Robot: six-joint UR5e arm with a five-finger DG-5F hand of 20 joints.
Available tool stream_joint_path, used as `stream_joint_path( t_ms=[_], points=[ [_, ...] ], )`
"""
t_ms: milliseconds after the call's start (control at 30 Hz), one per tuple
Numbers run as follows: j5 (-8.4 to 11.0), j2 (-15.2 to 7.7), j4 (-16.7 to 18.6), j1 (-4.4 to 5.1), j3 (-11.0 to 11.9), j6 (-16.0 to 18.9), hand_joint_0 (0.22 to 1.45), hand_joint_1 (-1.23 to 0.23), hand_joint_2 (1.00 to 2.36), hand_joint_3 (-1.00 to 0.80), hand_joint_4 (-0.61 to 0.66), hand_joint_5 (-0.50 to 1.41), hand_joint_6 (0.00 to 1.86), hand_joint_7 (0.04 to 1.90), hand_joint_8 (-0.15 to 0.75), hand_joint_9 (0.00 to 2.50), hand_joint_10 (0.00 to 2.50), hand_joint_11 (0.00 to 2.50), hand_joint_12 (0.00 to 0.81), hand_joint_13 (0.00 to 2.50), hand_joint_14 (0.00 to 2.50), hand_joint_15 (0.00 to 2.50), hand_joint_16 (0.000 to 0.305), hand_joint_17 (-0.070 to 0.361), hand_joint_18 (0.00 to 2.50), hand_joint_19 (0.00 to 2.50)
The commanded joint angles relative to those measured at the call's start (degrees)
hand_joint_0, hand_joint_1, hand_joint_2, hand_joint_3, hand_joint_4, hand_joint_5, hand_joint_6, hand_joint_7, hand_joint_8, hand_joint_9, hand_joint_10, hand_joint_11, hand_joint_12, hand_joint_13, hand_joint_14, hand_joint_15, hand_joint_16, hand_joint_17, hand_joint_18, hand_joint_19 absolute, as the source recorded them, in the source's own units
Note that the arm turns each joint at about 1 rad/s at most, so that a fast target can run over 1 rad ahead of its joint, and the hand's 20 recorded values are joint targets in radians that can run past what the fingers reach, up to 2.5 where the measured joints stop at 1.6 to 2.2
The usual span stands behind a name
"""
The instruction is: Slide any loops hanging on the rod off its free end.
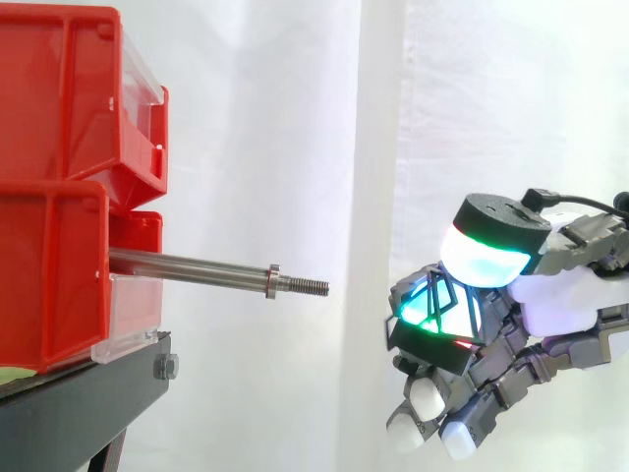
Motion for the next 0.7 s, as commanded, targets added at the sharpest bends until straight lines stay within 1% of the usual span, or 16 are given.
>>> stream_joint_path(
  t_ms=[0, 100, 133, 167, 200, 233, 267, 300, 333, 400, 433, 467, 500, 567, 633, 667],
  points=[
    [0.17, 0.0, 0.0, 0.08, 0.01, 0.0, 0.56, -0.6, 1.0, -0.49, -0.03, -0.1, 0.9, 1.03, 0.229, 0.8, 0.02, 0.4, 0.332, 0.53, 0.01, 0.2, 0.05, 0.112, 0.55, 0.34],
    [0.17, 0.0, 0.0, 0.08, 0.01, 0.0, 0.57, -0.59, 1.0, -0.45, -0.02, -0.09, 0.89, 1.0, 0.225, 0.81, 0.02, 0.41, 0.334, 0.53, 0.01, 0.2, 0.049, 0.111, 0.54, 0.35],
    [0.17, 0.0, 0.0, 0.08, -0.08, 0.0, 0.57, -0.6, 1.01, -0.39, -0.01, -0.09, 0.89, 1.0, 0.228, 0.81, 0.02, 0.41, 0.333, 0.53, 0.01, 0.21, 0.049, 0.11, 0.54, 0.35],
    [0.17, 0.0, 0.0, 0.08, -0.08, 0.0, 0.56, -0.67, 1.02, -0.27, 0.0, -0.09, 0.88, 1.05, 0.236, 0.81, 0.02, 0.42, 0.335, 0.53, 0.01, 0.21, 0.049, 0.111, 0.54, 0.34],
    [0.17, 0.0, 0.0, 0.17, 0.01, 0.0, 0.55, -0.69, 1.02, -0.19, 0.0, -0.09, 0.88, 1.1, 0.24, 0.81, 0.02, 0.42, 0.339, 0.53, 0.01, 0.21, 0.05, 0.112, 0.55, 0.34],
    [0.17, 0.0, 0.0, 0.08, 0.01, 0.0, 0.54, -0.75, 1.02, -0.11, 0.0, -0.1, 0.9, 1.04, 0.253, 0.81, 0.02, 0.42, 0.354, 0.54, 0.01, 0.21, 0.053, 0.119, 0.57, 0.32],
    [0.17, 0.0, 0.0, 0.08, 0.01, 0.0, 0.57, -0.81, 1.02, -0.01, -0.03, -0.11, 0.92, 1.07, 0.281, 0.81, 0.01, 0.44, 0.381, 0.57, 0.01, 0.2, 0.058, 0.131, 0.61, 0.3],
    [0.17, 0.0, 0.0, 0.08, 0.01, 0.09, 0.57, -0.81, 1.02, 0.0, -0.04, -0.11, 0.92, 1.07, 0.279, 0.8, 0.01, 0.43, 0.38, 0.57, 0.01, 0.2, 0.058, 0.13, 0.61, 0.3],
    [0.17, 0.0, 0.09, 0.08, -0.08, 0.09, 0.59, -0.83, 1.02, 0.04, -0.09, -0.12, 0.94, 1.08, 0.278, 0.79, 0.01, 0.44, 0.377, 0.56, 0.01, 0.21, 0.057, 0.128, 0.61, 0.31],
    [0.17, 0.0, 0.0, 0.17, 0.01, 0.09, 0.59, -0.84, 1.02, 0.03, -0.12, -0.13, 0.95, 1.05, 0.274, 0.78, 0.02, 0.44, 0.378, 0.56, 0.01, 0.2, 0.057, 0.129, 0.61, 0.31],
    [0.17, 0.0, 0.09, 0.17, 0.01, 0.09, 0.61, -0.84, 1.02, -0.01, -0.12, -0.13, 0.95, 1.01, 0.267, 0.77, 0.01, 0.44, 0.372, 0.55, 0.01, 0.21, 0.056, 0.126, 0.6, 0.31],
    [0.17, 0.0, 0.09, 0.17, 0.01, 0.09, 0.63, -0.84, 1.01, -0.13, -0.1, -0.14, 0.95, 1.0, 0.255, 0.76, 0.02, 0.45, 0.356, 0.54, 0.01, 0.21, 0.053, 0.118, 0.57, 0.33],
    [0.17, 0.0, 0.09, 0.17, 0.01, 0.09, 0.64, -0.85, 1.02, -0.19, -0.08, -0.14, 0.94, 1.01, 0.242, 0.75, 0.02, 0.46, 0.341, 0.53, 0.01, 0.21, 0.049, 0.111, 0.55, 0.34],
    [0.17, 0.0, 0.09, 0.17, 0.01, 0.09, 0.62, -0.81, 1.01, -0.41, -0.01, -0.13, 0.92, 1.03, 0.232, 0.78, 0.02, 0.45, 0.337, 0.52, 0.01, 0.21, 0.049, 0.11, 0.55, 0.35],
    [0.17, 0.0, 0.09, 0.17, 0.01, 0.09, 0.6, -0.78, 1.0, -0.46, 0.01, -0.12, 0.91, 1.05, 0.225, 0.8, 0.02, 0.43, 0.337, 0.53, 0.01, 0.21, 0.049, 0.11, 0.55, 0.34],
    [0.17, 0.0, 0.09, 0.17, 0.01, 0.09, 0.58, -0.74, 1.0, -0.49, 0.02, -0.11, 0.91, 1.07, 0.223, 0.82, 0.02, 0.42, 0.336, 0.53, 0.01, 0.21, 0.049, 0.111, 0.55, 0.35]
  ],
)
